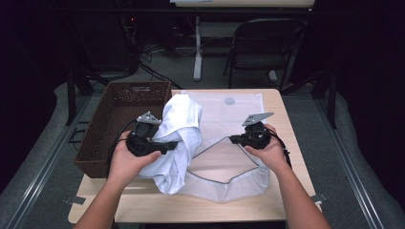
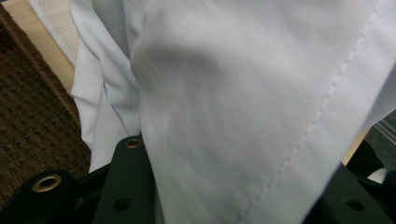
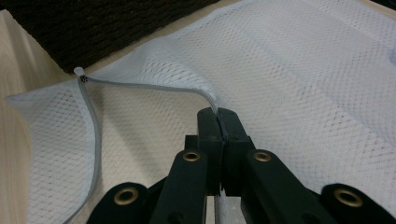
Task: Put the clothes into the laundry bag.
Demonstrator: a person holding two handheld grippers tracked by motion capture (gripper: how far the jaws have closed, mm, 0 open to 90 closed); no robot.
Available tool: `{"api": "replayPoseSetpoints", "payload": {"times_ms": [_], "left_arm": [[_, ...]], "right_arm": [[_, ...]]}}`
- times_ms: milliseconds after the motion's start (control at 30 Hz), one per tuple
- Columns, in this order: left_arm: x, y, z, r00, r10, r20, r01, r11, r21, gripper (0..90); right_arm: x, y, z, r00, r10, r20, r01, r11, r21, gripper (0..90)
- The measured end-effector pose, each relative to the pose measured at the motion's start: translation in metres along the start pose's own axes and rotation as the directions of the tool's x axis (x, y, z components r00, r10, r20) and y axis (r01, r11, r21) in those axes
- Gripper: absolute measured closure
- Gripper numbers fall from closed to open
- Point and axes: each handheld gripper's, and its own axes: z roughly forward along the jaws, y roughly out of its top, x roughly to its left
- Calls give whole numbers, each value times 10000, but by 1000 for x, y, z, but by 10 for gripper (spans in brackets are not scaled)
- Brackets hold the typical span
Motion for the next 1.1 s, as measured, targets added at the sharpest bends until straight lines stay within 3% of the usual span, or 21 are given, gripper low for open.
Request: {"api": "replayPoseSetpoints", "payload": {"times_ms": [167,600,933,1100], "left_arm": [[-7,-5,7,9996,274,85,-275,9996,103,586],[-20,-17,25,9970,480,608,-482,9988,17,586],[-23,-27,39,9938,460,1016,-449,9989,-128,586],[-24,-29,43,9935,626,953,-636,9980,70,586]], "right_arm": [[1,0,0,10000,-29,37,29,10000,-85,892],[3,-3,1,10000,-43,57,44,9999,-131,893],[4,-3,2,10000,-27,55,28,9998,-178,892],[4,-3,3,10000,-10,76,11,9999,-171,892]]}}
